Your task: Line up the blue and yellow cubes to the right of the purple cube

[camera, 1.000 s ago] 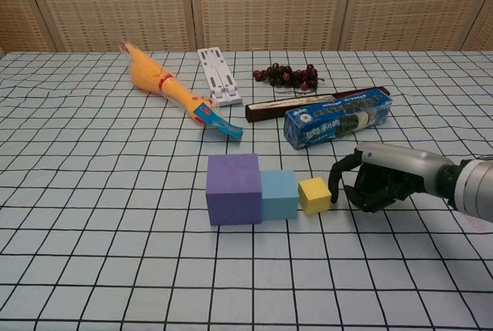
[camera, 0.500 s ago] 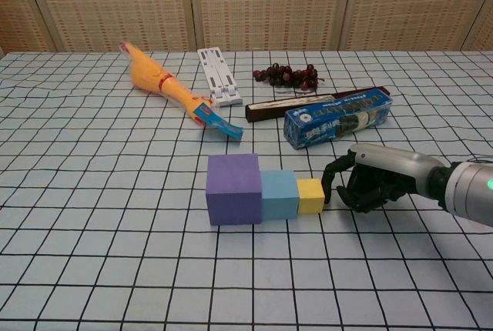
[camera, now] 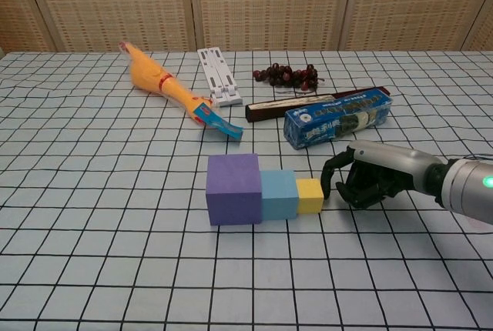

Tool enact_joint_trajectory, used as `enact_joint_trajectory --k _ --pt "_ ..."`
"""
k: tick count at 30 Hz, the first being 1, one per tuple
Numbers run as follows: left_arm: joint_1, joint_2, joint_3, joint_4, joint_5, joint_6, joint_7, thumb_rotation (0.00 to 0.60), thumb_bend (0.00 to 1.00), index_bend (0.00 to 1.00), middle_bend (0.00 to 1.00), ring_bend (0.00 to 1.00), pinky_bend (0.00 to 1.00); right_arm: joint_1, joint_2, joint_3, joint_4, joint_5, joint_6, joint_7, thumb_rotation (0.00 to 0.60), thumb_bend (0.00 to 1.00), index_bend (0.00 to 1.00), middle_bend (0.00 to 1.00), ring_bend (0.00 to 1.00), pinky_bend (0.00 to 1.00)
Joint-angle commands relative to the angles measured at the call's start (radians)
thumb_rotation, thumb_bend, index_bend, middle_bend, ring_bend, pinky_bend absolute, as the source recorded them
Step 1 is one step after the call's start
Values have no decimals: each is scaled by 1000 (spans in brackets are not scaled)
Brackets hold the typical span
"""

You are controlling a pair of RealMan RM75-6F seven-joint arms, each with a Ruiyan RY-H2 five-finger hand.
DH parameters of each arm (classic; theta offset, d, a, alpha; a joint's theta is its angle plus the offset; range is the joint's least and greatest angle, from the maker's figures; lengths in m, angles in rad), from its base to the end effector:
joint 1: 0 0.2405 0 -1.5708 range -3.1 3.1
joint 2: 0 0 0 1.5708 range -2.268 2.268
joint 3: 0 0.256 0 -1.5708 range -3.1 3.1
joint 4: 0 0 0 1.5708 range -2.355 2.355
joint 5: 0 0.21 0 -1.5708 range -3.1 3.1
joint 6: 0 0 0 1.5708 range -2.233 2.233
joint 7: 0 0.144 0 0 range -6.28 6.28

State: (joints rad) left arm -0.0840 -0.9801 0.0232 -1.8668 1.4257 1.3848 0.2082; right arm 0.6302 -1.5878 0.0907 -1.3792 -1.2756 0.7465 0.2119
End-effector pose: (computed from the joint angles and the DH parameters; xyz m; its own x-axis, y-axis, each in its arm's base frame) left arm -0.2903 0.1595 0.1599 0.4649 0.1931 0.8640 0.8771 0.0322 -0.4792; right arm -0.2027 -0.2973 -0.0601 0.0943 -0.6203 0.7787 -0.9831 -0.1812 -0.0252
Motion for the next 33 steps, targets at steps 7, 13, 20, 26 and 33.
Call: enact_joint_trajectory --k 7,13,20,26,33 --pt "0 1 1 -1 2 0 -2 600 472 567 788 770 988 1 -21 -5 33 -34 10 38 600 620 489 951 915 1000" --pt "1 2 0 -1 2 0 -2 600 472 567 788 769 988 5 -25 -13 48 -59 7 69 600 620 443 951 915 1000" --pt "1 2 0 -1 1 1 -3 600 472 567 788 769 988 10 -27 -19 60 -71 -2 94 600 620 422 951 915 1000" --pt "1 3 1 -1 1 0 -4 600 472 567 788 769 988 13 -24 -26 61 -83 -6 109 600 620 392 951 916 1000" --pt "1 3 1 -2 3 0 -4 600 472 567 787 769 987 15 -18 -37 60 -105 -5 130 600 620 370 951 915 1000"
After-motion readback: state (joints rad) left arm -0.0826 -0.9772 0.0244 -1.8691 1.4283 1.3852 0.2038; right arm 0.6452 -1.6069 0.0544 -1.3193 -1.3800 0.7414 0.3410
